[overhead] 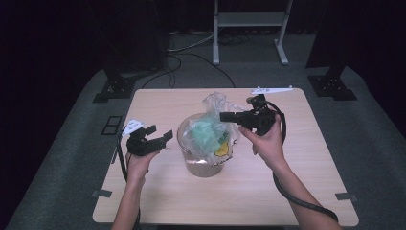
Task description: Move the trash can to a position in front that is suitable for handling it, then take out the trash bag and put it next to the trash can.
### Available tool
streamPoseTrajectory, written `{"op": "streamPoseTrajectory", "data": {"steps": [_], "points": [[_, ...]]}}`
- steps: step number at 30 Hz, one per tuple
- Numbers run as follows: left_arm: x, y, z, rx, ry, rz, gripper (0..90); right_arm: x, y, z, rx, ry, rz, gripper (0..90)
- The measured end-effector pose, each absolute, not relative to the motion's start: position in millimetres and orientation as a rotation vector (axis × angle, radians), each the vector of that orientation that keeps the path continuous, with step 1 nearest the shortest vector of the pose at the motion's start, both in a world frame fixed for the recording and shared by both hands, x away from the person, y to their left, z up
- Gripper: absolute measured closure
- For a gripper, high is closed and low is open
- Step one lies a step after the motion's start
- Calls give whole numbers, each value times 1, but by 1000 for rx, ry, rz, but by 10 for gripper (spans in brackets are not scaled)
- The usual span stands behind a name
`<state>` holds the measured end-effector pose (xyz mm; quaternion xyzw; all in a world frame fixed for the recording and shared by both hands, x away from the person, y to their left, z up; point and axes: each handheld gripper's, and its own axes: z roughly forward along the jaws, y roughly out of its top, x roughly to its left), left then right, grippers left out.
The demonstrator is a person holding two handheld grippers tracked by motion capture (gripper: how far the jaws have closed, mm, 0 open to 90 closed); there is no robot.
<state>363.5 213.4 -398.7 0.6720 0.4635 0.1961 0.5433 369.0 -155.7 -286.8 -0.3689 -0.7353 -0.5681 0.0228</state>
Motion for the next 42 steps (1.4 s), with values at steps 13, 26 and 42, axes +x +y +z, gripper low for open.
{"op": "streamPoseTrajectory", "data": {"steps": [13,26,42], "points": [[363,212,-399,1606,1094,468,176,363,-176,-271,-1162,-2256,-1828,900],[364,214,-399,1607,1095,469,102,352,-204,-248,-1198,-2270,-1888,900],[364,206,-401,1624,1090,453,100,346,-247,-245,-1311,-2261,-1909,900]]}}
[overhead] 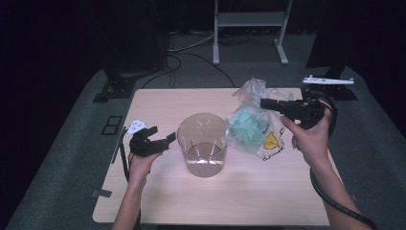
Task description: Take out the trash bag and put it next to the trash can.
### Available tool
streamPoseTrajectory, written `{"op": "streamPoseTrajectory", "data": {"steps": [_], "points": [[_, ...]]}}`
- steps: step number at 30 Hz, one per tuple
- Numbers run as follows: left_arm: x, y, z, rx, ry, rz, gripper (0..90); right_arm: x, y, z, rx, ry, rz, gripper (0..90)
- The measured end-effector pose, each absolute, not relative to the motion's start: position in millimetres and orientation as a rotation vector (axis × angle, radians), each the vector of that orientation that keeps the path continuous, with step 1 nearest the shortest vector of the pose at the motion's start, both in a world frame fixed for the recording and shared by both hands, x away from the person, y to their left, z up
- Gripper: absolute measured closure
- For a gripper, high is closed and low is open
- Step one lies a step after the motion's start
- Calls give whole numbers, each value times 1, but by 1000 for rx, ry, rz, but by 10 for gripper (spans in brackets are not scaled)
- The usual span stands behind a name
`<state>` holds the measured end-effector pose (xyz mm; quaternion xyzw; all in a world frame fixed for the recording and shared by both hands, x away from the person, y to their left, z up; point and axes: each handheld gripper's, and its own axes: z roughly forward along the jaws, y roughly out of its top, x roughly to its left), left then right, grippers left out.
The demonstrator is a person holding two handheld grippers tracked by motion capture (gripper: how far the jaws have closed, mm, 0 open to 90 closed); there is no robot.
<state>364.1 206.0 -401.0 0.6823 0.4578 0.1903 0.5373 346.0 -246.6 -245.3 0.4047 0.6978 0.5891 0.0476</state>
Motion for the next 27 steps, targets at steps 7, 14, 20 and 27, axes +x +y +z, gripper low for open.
{"op": "streamPoseTrajectory", "data": {"steps": [7,14,20,27], "points": [[366,205,-403,1632,1090,443,100,347,-261,-252,1280,2097,1797,900],[364,208,-399,1610,1091,447,100,352,-268,-257,1312,2075,1800,900],[365,207,-398,1601,1092,445,100,356,-271,-261,1335,2071,1792,900],[365,206,-397,1598,1091,442,100,360,-275,-268,1368,2076,1785,900]]}}
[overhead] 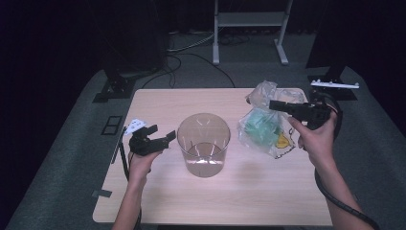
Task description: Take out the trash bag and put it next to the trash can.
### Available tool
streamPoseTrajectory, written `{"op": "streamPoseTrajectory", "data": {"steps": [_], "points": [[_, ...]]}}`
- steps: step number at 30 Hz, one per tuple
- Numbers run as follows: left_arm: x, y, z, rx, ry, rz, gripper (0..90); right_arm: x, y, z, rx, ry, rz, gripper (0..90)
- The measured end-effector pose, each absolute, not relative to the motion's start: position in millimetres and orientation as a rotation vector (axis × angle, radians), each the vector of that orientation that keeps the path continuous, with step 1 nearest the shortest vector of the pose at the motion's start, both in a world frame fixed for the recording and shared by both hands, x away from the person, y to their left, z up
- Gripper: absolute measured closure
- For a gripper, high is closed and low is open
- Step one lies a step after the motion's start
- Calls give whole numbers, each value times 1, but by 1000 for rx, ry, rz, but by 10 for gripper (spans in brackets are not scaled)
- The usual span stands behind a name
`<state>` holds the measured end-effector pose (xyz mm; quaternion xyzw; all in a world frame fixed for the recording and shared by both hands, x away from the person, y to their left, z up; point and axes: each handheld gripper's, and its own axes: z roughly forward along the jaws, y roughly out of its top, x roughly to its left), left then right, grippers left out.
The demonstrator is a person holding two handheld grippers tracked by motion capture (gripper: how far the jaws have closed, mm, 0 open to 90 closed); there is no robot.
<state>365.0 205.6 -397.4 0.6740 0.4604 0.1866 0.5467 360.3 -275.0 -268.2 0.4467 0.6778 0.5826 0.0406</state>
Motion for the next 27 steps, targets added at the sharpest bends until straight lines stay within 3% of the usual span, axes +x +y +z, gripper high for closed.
{"op": "streamPoseTrajectory", "data": {"steps": [27], "points": [[363,209,-394,1577,1084,442,100,393,-266,-331,1542,2097,1735,900]]}}
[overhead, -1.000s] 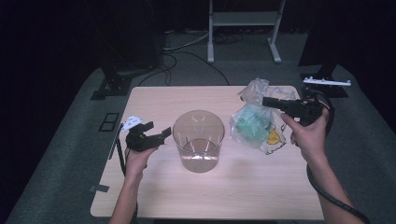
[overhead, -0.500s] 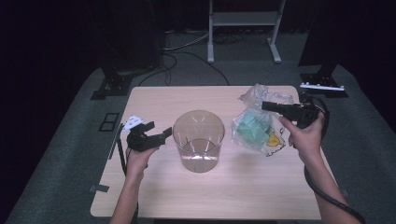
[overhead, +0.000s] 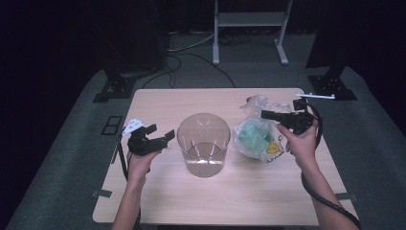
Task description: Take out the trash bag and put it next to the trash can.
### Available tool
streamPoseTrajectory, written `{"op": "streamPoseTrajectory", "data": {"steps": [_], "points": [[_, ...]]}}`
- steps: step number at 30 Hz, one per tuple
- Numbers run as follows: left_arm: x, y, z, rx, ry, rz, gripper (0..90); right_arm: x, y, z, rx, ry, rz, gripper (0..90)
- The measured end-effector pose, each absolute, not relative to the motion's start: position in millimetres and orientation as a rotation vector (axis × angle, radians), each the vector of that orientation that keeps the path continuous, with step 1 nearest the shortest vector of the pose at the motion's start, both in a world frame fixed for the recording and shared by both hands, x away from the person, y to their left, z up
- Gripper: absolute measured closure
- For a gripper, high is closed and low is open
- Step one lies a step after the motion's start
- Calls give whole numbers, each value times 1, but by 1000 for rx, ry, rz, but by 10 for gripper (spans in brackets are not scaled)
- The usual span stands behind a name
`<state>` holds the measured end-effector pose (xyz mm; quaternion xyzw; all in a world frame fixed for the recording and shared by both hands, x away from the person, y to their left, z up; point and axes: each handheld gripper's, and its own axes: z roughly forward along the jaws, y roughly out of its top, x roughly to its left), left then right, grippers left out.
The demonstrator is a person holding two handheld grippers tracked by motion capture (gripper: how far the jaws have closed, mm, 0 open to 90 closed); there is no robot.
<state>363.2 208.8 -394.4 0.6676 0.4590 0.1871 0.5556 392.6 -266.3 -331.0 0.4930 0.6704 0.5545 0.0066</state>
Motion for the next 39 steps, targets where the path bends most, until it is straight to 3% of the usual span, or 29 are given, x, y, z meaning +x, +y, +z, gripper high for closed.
{"op": "streamPoseTrajectory", "data": {"steps": [27,31,39], "points": [[364,207,-395,1578,1081,432,100,413,-240,-378,1614,2207,1621,876],[364,206,-396,1577,1083,427,100,414,-239,-377,1592,2203,1646,715],[363,205,-395,1579,1075,423,100,406,-248,-361,1554,2103,1668,555]]}}
